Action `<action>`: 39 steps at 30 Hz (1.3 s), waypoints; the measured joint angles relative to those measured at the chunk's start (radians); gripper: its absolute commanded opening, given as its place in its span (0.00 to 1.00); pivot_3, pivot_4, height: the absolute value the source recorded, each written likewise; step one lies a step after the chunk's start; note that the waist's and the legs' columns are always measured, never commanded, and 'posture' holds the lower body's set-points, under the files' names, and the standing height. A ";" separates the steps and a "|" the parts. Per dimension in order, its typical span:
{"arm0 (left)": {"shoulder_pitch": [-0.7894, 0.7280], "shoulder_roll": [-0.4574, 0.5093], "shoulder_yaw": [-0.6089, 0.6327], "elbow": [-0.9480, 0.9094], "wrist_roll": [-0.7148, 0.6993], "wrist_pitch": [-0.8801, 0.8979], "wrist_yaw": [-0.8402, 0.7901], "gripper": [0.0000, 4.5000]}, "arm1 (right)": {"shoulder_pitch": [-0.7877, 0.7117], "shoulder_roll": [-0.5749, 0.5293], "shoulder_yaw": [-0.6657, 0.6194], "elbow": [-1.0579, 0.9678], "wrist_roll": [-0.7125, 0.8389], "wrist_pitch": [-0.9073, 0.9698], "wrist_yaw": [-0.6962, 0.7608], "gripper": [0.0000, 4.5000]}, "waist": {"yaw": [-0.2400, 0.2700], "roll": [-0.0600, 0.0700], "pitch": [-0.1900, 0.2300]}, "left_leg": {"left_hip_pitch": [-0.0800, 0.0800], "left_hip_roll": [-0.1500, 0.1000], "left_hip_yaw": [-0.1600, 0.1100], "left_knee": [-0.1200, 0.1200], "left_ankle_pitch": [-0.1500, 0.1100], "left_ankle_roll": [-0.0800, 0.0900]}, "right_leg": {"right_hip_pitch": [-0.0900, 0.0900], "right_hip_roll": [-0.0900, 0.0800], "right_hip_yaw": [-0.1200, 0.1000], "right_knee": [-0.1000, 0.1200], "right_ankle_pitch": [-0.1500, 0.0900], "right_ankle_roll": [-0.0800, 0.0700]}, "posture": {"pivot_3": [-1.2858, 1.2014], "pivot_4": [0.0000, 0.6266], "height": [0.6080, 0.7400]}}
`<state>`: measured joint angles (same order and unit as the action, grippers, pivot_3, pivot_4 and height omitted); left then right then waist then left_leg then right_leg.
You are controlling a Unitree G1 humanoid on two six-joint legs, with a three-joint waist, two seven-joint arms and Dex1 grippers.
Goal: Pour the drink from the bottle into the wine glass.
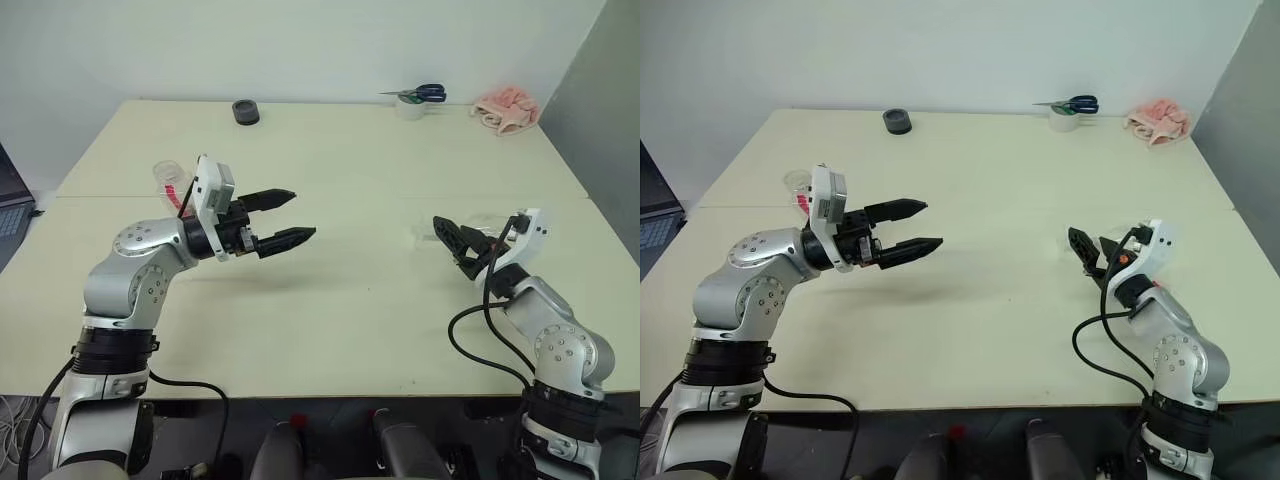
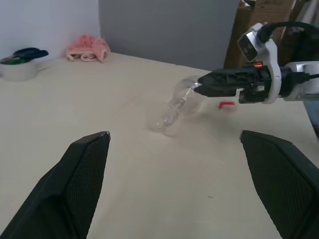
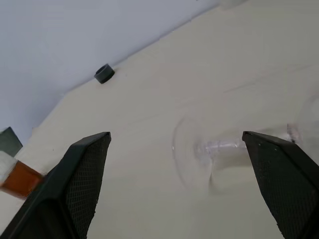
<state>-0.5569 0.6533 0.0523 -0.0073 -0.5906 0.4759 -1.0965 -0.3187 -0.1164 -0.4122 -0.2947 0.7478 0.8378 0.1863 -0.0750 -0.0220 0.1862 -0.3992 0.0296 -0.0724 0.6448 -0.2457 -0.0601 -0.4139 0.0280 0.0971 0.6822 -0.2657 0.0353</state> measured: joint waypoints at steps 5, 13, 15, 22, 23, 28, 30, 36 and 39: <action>0.065 0.027 -0.009 -0.100 0.002 0.022 -0.004 0.99 | -0.020 0.066 -0.021 0.102 0.060 -0.003 -0.068 1.00 | -0.006 0.000 0.000 | 0.000 0.000 0.000 0.000 0.000 0.000 | 0.000 0.000 0.000 0.000 0.000 0.000 | 0.52 0.24 1.00; 0.113 0.037 -0.010 -0.173 0.040 0.016 0.028 0.99 | -0.105 0.116 -0.066 0.213 0.119 -0.069 -0.151 1.00 | -0.007 0.000 0.000 | 0.000 0.000 0.000 0.000 0.000 0.000 | 0.000 0.000 0.000 -0.001 -0.001 0.001 | 0.52 0.24 1.00; 0.125 0.044 -0.015 -0.175 0.049 0.014 0.026 0.99 | -0.114 0.122 -0.081 0.263 0.124 -0.085 -0.170 1.00 | -0.007 0.000 0.000 | 0.000 0.000 0.000 0.000 0.000 0.000 | 0.000 0.000 0.000 -0.001 0.000 0.000 | 0.52 0.24 1.00; 0.128 0.045 -0.017 -0.175 0.069 0.002 0.040 0.99 | -0.168 0.137 -0.108 0.346 0.176 -0.113 -0.208 1.00 | -0.007 0.001 0.001 | 0.000 0.000 0.000 0.000 0.000 0.000 | 0.000 0.000 0.000 -0.001 0.000 0.001 | 0.52 0.24 1.00; 0.128 0.045 -0.017 -0.175 0.071 -0.001 0.041 0.99 | -0.174 0.138 -0.111 0.357 0.180 -0.119 -0.211 1.00 | -0.007 0.001 0.001 | 0.000 0.000 0.000 0.000 0.000 0.000 | 0.000 0.000 0.000 -0.001 0.000 0.001 | 0.52 0.24 1.00; 0.134 0.046 -0.017 -0.175 0.085 -0.005 0.047 0.99 | -0.235 0.165 -0.161 0.496 0.196 -0.213 -0.232 1.00 | -0.008 0.001 0.001 | 0.000 0.000 0.000 0.000 0.000 0.000 | 0.000 0.000 0.000 0.000 0.000 0.001 | 0.52 0.24 1.00; 0.134 0.046 -0.017 -0.175 0.086 -0.005 0.048 0.99 | -0.270 0.171 -0.176 0.550 0.197 -0.256 -0.233 1.00 | -0.009 0.001 0.001 | 0.000 0.000 0.000 0.000 0.000 0.000 | 0.000 0.000 0.000 0.000 0.000 0.001 | 0.52 0.24 1.00; 0.137 0.052 -0.017 -0.175 0.091 -0.005 0.049 1.00 | -0.327 0.198 -0.241 0.678 0.238 -0.367 -0.245 0.57 | -0.009 0.001 0.001 | 0.000 0.000 0.000 0.000 0.000 0.000 | 0.000 0.000 0.000 -0.001 0.000 0.000 | 0.52 0.24 1.00; 0.140 0.056 -0.016 -0.175 0.094 -0.006 0.055 1.00 | -0.342 0.212 -0.264 0.694 0.271 -0.405 -0.257 0.33 | -0.009 0.001 0.001 | 0.001 0.000 0.000 0.000 0.000 0.000 | 0.001 0.000 0.000 0.000 0.000 0.000 | 0.52 0.24 1.00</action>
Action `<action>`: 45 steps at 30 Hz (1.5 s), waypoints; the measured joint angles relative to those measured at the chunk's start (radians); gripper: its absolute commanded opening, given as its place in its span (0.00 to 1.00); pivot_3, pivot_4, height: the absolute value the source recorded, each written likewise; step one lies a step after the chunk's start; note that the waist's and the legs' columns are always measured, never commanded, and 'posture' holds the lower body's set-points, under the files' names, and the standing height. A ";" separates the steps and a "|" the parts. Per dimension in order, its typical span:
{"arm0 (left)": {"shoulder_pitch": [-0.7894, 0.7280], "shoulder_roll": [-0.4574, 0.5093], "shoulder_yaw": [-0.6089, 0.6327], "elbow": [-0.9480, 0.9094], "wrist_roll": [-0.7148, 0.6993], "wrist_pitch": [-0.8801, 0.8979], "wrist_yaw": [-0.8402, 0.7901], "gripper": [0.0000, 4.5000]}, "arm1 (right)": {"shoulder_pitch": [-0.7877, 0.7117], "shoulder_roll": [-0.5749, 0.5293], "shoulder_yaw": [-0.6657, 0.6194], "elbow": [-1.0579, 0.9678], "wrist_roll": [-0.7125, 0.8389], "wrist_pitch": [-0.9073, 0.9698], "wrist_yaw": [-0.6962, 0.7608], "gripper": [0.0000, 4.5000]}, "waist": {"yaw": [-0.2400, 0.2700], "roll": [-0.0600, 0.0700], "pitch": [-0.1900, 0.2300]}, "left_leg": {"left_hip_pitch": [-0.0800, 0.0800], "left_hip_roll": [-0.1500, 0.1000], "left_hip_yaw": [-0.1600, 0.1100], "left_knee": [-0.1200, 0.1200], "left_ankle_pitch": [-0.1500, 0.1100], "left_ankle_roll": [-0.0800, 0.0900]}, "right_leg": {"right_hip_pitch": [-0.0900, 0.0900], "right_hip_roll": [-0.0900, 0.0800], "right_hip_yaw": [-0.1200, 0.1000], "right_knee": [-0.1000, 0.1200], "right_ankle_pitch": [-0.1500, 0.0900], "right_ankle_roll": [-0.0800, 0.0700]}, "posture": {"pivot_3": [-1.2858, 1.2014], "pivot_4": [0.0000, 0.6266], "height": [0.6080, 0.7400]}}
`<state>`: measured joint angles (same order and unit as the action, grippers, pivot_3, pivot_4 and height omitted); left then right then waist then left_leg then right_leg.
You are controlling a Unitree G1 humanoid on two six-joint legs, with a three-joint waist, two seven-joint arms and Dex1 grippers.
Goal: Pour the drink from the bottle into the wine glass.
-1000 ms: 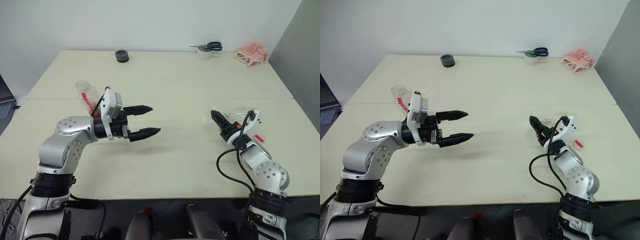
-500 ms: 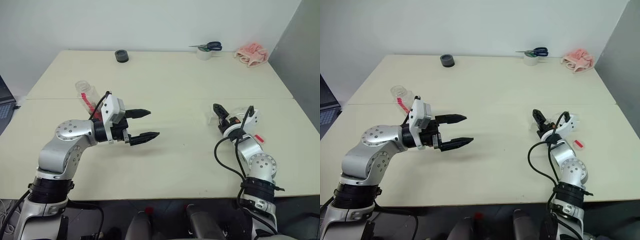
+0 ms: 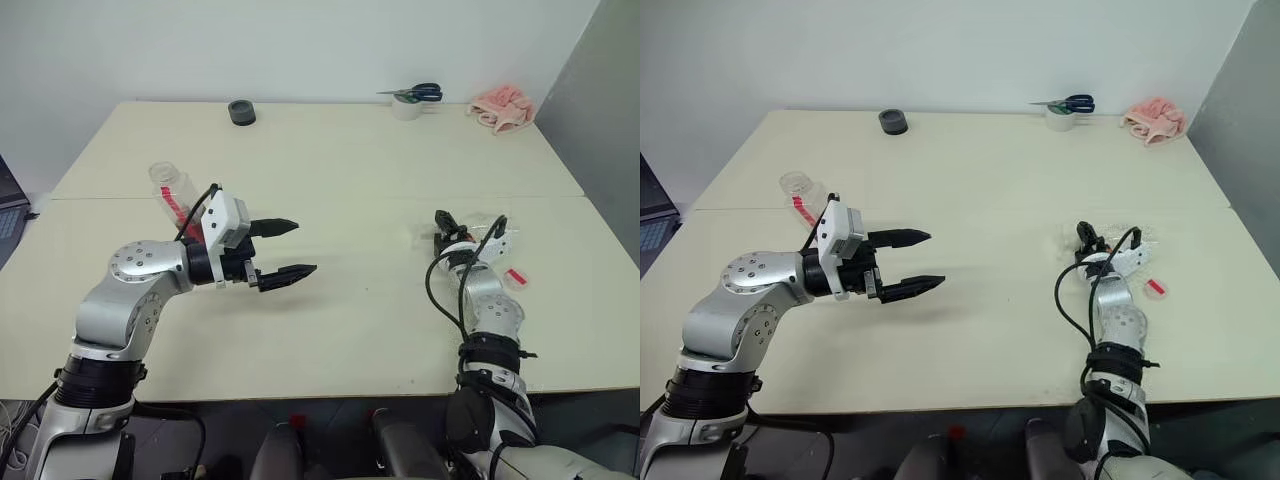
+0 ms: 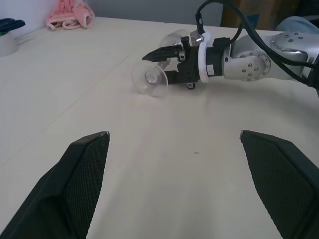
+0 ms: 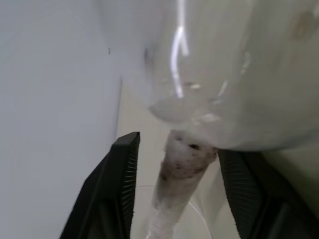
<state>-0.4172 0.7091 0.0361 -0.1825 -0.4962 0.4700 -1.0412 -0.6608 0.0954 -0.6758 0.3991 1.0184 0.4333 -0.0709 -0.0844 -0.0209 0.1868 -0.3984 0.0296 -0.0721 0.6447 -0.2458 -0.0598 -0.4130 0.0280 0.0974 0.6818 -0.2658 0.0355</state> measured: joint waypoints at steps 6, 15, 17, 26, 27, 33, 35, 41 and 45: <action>0.015 0.010 0.001 0.000 0.007 -0.004 0.005 1.00 | -0.017 0.005 -0.012 -0.001 0.052 -0.032 -0.033 0.05 | -0.002 0.000 0.000 | 0.005 0.000 0.000 0.000 0.001 0.002 | 0.005 0.000 0.000 -0.001 0.000 0.002 | 0.52 0.24 1.00; 0.068 0.023 0.057 -0.007 0.008 -0.001 0.048 1.00 | 0.022 -0.155 0.488 -0.233 -0.389 -0.061 0.143 0.05 | -0.008 0.004 0.003 | -0.003 0.002 0.002 -0.003 0.001 0.002 | -0.008 0.001 0.002 0.001 0.002 -0.003 | 0.52 0.24 1.00; 0.096 0.023 0.079 -0.015 0.008 0.001 0.062 1.00 | -0.001 -0.176 0.615 -0.234 -0.535 -0.140 0.193 0.05 | -0.010 0.004 0.003 | -0.003 0.003 0.002 -0.005 0.001 0.002 | -0.008 0.002 0.002 0.001 0.002 -0.004 | 0.52 0.24 1.00; 0.262 0.026 0.196 -0.155 -0.029 0.056 0.158 1.00 | -0.067 -0.101 0.885 0.257 -0.967 -0.640 0.267 0.05 | 0.004 0.003 0.002 | -0.005 -0.001 0.003 -0.004 0.001 0.001 | -0.008 -0.004 0.001 -0.001 0.002 -0.004 | 0.52 0.24 1.00; 0.283 0.029 0.215 -0.176 -0.038 0.068 0.167 1.00 | -0.074 -0.099 0.885 0.297 -0.980 -0.673 0.269 0.05 | 0.004 0.002 0.002 | -0.005 -0.002 0.003 -0.004 0.001 0.001 | -0.007 -0.005 0.001 -0.001 0.003 -0.004 | 0.52 0.24 1.00; 0.385 0.034 0.297 -0.271 -0.060 0.096 0.217 1.00 | -0.100 -0.088 0.871 0.424 -1.005 -0.761 0.306 0.05 | 0.001 0.002 0.002 | -0.003 -0.001 0.002 -0.002 0.001 0.001 | -0.006 -0.003 0.001 0.000 0.003 -0.004 | 0.52 0.24 1.00; 0.399 0.034 0.312 -0.292 -0.073 0.105 0.232 1.00 | -0.107 -0.081 0.857 0.447 -1.005 -0.775 0.317 0.05 | 0.000 0.002 0.002 | -0.003 0.000 0.002 -0.002 0.001 0.001 | -0.006 -0.002 0.001 0.001 0.003 -0.004 | 0.52 0.24 1.00; 0.418 0.034 0.326 -0.325 -0.092 0.116 0.267 1.00 | -0.153 -0.062 0.823 0.513 -0.998 -0.757 0.345 0.05 | -0.003 0.002 0.002 | -0.001 0.001 0.002 -0.002 0.001 0.001 | -0.004 -0.001 0.001 0.001 0.003 -0.004 | 0.52 0.24 1.00; 0.440 0.040 0.327 -0.327 -0.093 0.115 0.270 1.00 | -0.167 -0.054 0.813 0.533 -1.003 -0.754 0.351 0.05 | -0.005 0.002 0.002 | 0.000 0.001 0.001 -0.002 0.001 0.001 | -0.003 0.000 0.001 0.001 0.003 -0.004 | 0.52 0.24 1.00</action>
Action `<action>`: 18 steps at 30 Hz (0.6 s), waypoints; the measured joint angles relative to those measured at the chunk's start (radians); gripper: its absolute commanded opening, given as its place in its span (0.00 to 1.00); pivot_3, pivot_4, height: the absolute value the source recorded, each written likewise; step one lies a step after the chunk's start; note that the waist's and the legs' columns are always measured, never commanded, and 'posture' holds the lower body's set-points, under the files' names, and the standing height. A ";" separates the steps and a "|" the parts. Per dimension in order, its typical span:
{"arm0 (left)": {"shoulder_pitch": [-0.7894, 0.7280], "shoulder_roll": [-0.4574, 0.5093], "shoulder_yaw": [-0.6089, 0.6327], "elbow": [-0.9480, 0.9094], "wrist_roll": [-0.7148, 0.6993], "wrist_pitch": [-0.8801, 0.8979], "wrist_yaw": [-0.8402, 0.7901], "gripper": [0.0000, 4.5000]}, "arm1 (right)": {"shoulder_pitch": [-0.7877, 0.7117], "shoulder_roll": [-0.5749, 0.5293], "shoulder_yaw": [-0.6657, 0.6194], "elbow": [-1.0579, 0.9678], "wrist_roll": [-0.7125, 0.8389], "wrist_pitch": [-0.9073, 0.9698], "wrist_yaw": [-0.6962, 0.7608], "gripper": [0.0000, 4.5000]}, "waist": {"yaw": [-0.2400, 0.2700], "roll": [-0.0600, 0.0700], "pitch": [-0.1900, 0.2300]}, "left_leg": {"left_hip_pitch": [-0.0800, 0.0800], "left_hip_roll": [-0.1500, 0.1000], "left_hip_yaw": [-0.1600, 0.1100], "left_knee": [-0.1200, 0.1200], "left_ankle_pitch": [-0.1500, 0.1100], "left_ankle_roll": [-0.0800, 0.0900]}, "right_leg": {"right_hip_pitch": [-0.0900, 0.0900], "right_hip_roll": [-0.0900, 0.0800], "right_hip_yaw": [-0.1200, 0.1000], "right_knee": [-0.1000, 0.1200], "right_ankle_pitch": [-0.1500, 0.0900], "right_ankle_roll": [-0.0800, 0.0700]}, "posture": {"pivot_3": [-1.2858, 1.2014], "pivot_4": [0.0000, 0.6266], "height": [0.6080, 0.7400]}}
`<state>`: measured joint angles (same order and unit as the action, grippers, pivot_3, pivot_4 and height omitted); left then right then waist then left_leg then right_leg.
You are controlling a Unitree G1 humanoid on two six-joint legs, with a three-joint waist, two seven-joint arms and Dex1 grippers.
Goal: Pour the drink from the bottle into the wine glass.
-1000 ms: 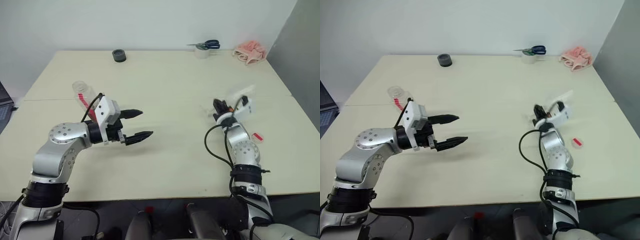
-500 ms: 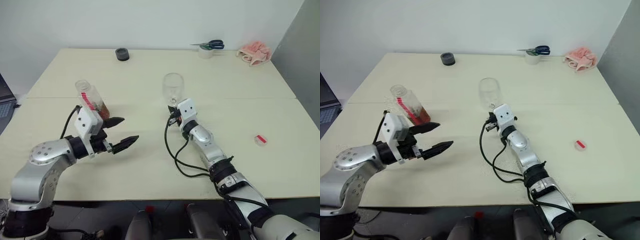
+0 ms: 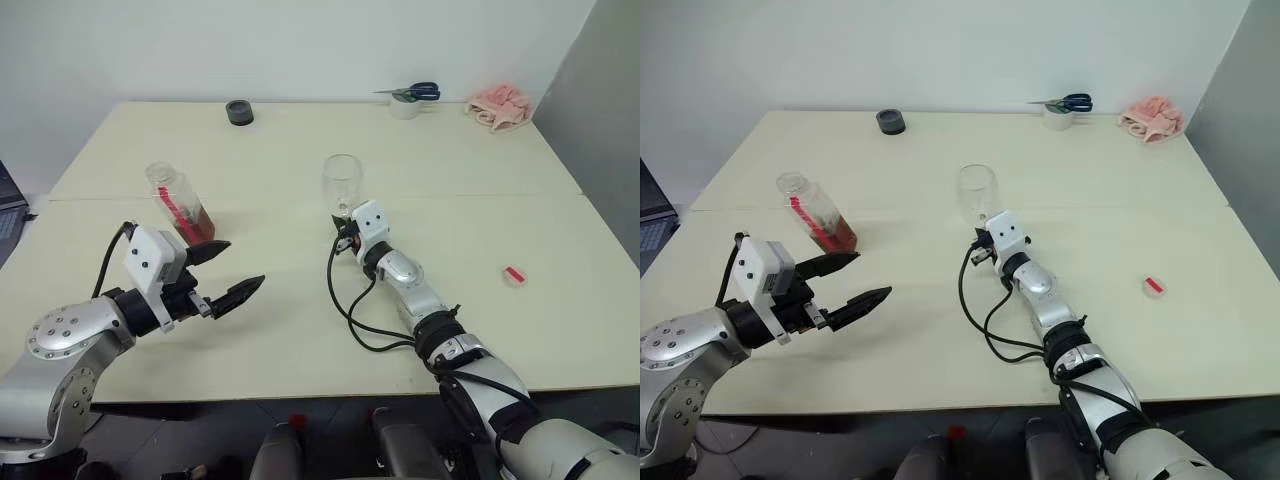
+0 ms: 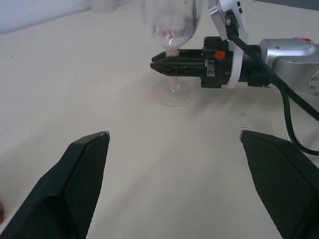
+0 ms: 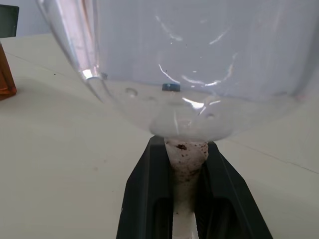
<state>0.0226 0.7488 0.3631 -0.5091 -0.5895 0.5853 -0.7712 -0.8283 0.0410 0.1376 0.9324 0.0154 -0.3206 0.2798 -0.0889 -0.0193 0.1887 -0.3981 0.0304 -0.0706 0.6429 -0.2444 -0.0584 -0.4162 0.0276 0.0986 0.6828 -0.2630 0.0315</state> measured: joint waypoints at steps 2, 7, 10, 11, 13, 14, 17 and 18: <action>0.006 0.003 0.000 0.000 0.000 -0.001 0.003 1.00 | -0.007 0.000 -0.002 0.008 -0.003 0.000 0.000 0.21 | 0.000 0.000 0.000 | 0.000 0.000 0.000 0.000 0.000 0.000 | 0.000 0.000 0.000 0.000 0.000 0.000 | 0.52 0.24 1.00; 0.017 0.008 0.000 0.001 0.001 -0.002 0.010 1.00 | -0.006 0.000 -0.002 0.022 -0.019 0.000 0.000 0.57 | 0.000 0.000 0.000 | 0.000 0.000 -0.001 0.000 0.000 0.000 | 0.000 0.000 0.000 0.000 0.000 0.000 | 0.52 0.24 1.00; 0.017 0.013 0.002 0.007 0.006 -0.006 0.014 1.00 | -0.003 -0.002 0.000 0.022 -0.033 -0.001 0.001 0.78 | 0.000 0.000 0.000 | 0.000 0.000 -0.001 0.000 0.000 0.000 | 0.000 0.000 0.000 0.000 0.000 0.000 | 0.52 0.24 1.00; 0.017 0.013 0.002 0.010 0.007 -0.007 0.014 1.00 | -0.001 -0.003 0.000 0.022 -0.034 -0.002 0.001 0.86 | 0.000 0.000 0.000 | 0.000 0.000 -0.001 0.000 0.000 0.000 | 0.000 0.000 0.000 0.000 0.000 0.000 | 0.52 0.24 1.00; 0.017 0.013 0.002 0.011 0.008 -0.008 0.014 1.00 | 0.006 -0.006 0.000 0.019 -0.035 -0.002 0.002 1.00 | 0.000 0.000 0.000 | 0.000 0.000 -0.001 0.000 0.000 0.000 | 0.000 0.000 0.000 -0.001 0.000 0.000 | 0.52 0.24 1.00; 0.019 0.013 0.002 0.012 0.008 -0.009 0.014 1.00 | 0.013 -0.007 0.000 0.014 -0.036 -0.002 0.003 1.00 | 0.000 0.000 0.000 | 0.000 0.000 -0.001 0.000 0.000 0.000 | 0.000 0.000 0.000 -0.001 0.000 0.000 | 0.52 0.24 1.00; 0.032 0.013 0.005 0.020 0.014 -0.015 0.015 1.00 | 0.034 -0.014 0.002 -0.006 -0.042 -0.001 0.006 1.00 | 0.000 0.000 0.000 | 0.000 0.000 -0.001 0.000 0.000 0.000 | 0.000 0.000 0.000 -0.001 0.000 0.000 | 0.52 0.24 1.00; 0.038 0.013 0.008 0.028 0.017 -0.020 0.016 1.00 | 0.039 -0.018 0.003 -0.021 -0.044 0.000 0.010 1.00 | 0.000 0.000 0.000 | 0.000 0.000 -0.001 0.000 0.000 0.000 | 0.000 0.000 0.000 -0.001 0.000 0.000 | 0.52 0.24 1.00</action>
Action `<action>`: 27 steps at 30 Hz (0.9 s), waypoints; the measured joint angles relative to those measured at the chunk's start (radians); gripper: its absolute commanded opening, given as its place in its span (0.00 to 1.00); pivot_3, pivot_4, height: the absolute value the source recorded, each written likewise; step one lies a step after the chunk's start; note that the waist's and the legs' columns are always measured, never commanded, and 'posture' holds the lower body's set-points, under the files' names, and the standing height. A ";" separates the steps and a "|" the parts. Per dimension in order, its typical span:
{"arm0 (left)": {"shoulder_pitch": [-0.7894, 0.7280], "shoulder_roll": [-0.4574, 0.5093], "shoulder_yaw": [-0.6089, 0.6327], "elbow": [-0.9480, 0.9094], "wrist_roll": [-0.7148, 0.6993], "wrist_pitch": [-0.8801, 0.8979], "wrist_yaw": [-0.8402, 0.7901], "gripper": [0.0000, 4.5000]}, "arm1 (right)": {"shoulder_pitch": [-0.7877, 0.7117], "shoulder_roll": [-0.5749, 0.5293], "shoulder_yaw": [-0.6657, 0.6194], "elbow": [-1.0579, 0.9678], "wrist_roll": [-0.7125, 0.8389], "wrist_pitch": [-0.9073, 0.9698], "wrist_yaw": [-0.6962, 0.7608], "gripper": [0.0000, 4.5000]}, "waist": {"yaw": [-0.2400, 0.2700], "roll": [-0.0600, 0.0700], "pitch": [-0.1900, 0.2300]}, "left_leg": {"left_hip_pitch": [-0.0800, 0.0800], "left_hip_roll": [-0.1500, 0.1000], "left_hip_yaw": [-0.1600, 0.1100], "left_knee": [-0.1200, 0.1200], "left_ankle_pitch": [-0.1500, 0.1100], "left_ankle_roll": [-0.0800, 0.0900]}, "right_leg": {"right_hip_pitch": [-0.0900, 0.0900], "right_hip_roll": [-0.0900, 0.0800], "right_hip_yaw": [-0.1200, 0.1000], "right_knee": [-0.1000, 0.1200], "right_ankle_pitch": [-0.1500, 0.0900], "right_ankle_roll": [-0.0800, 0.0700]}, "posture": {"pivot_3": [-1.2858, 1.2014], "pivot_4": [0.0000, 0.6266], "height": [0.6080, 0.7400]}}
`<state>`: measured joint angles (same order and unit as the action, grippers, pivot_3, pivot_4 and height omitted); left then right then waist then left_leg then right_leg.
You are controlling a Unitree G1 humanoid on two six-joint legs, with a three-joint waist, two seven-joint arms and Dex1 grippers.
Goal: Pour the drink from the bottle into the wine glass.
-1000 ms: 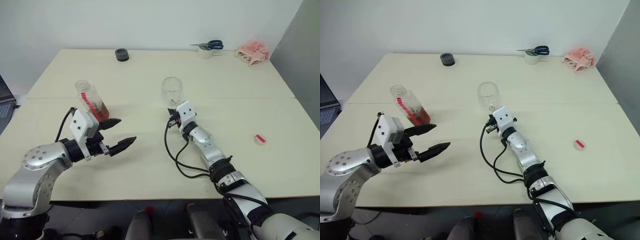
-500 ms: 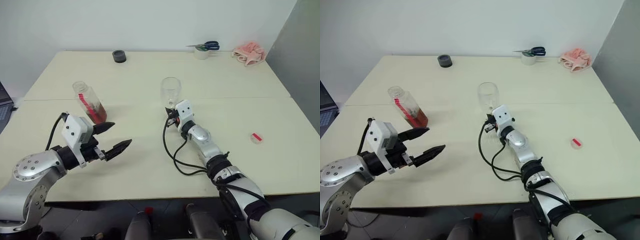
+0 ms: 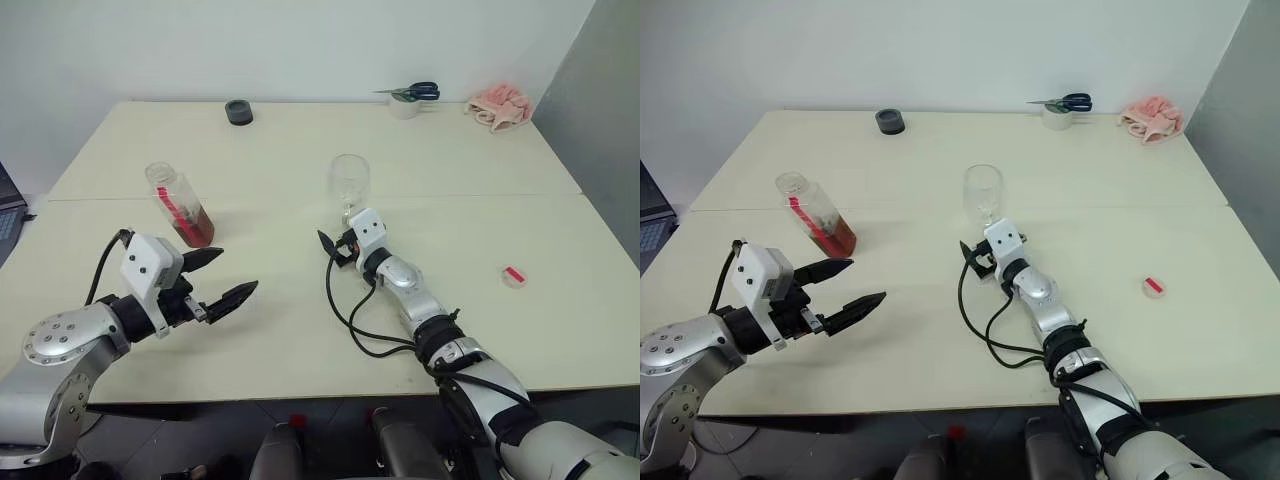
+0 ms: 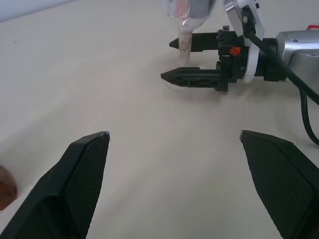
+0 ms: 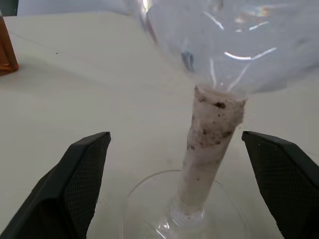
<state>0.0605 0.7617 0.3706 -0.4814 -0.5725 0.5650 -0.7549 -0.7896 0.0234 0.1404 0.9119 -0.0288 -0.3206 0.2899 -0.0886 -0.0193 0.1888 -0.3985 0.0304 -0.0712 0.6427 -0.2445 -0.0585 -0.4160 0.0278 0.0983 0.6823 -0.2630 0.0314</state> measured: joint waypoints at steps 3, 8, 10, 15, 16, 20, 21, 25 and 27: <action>0.016 -0.010 0.016 0.018 0.008 -0.010 0.011 1.00 | 0.026 -0.017 0.003 -0.074 -0.002 0.012 0.020 1.00 | 0.001 0.000 0.000 | 0.000 0.000 0.000 0.000 0.000 0.000 | 0.000 0.000 0.000 0.000 0.000 0.000 | 0.52 0.24 1.00; 0.049 -0.095 0.059 0.019 0.066 -0.073 0.111 1.00 | 0.124 -0.104 0.016 -0.267 -0.008 0.109 0.096 1.00 | 0.005 0.000 0.000 | 0.000 -0.001 0.000 0.000 0.000 0.000 | 0.000 -0.002 0.000 0.000 0.000 0.000 | 0.52 0.24 1.00; 0.074 -0.190 0.072 0.001 0.129 -0.133 0.217 1.00 | 0.185 -0.180 0.011 -0.406 0.005 0.206 0.147 1.00 | 0.009 0.000 0.000 | -0.001 -0.002 0.000 0.001 0.000 0.000 | 0.001 -0.004 -0.001 -0.001 0.000 0.000 | 0.52 0.24 1.00; 0.141 -0.363 0.068 0.003 0.218 -0.233 0.365 1.00 | 0.223 -0.368 -0.040 -0.650 0.033 0.413 0.245 1.00 | 0.015 0.000 0.000 | 0.000 -0.003 0.001 0.002 0.000 0.000 | 0.002 -0.005 -0.001 -0.001 0.000 0.001 | 0.52 0.24 1.00; 0.143 -0.394 0.065 0.018 0.239 -0.260 0.393 1.00 | 0.222 -0.419 -0.045 -0.710 0.059 0.471 0.292 1.00 | 0.016 0.000 0.000 | 0.001 -0.003 0.000 0.002 0.000 0.000 | 0.004 -0.004 -0.001 -0.001 -0.001 0.002 | 0.52 0.24 1.00; 0.144 -0.440 0.061 0.086 0.286 -0.314 0.455 1.00 | 0.207 -0.587 -0.071 -0.853 0.173 0.645 0.492 1.00 | 0.015 -0.001 0.000 | 0.005 -0.002 0.000 0.002 0.000 0.000 | 0.008 -0.002 -0.001 -0.001 -0.003 0.006 | 0.52 0.24 1.00; 0.141 -0.440 0.062 0.095 0.289 -0.317 0.462 1.00 | 0.186 -0.604 -0.084 -0.868 0.199 0.685 0.518 1.00 | 0.012 -0.001 0.000 | 0.006 -0.002 0.000 0.002 0.000 0.000 | 0.008 -0.002 0.000 -0.001 -0.003 0.006 | 0.52 0.24 1.00; 0.102 -0.411 0.065 0.121 0.301 -0.310 0.479 1.00 | -0.003 -0.657 -0.147 -0.919 0.378 0.914 0.607 1.00 | 0.006 0.000 0.000 | 0.005 -0.001 0.000 0.002 0.000 0.000 | 0.006 0.000 0.000 -0.001 -0.002 0.005 | 0.52 0.24 1.00; 0.076 -0.384 0.071 0.130 0.299 -0.301 0.479 1.00 | -0.104 -0.682 -0.182 -0.975 0.486 1.019 0.658 1.00 | 0.008 0.000 0.000 | 0.004 -0.001 -0.002 0.001 0.000 0.001 | 0.006 0.000 -0.002 -0.002 -0.003 0.005 | 0.52 0.24 1.00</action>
<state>0.1364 0.3779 0.4420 -0.3517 -0.2739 0.2641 -0.2757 -0.8933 -0.6591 -0.0418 -0.0630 0.4574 0.6983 0.9481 -0.0808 -0.0195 0.1889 -0.3946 0.0295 -0.0731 0.6439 -0.2446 -0.0579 -0.4095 0.0275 0.0962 0.6806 -0.2657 0.0365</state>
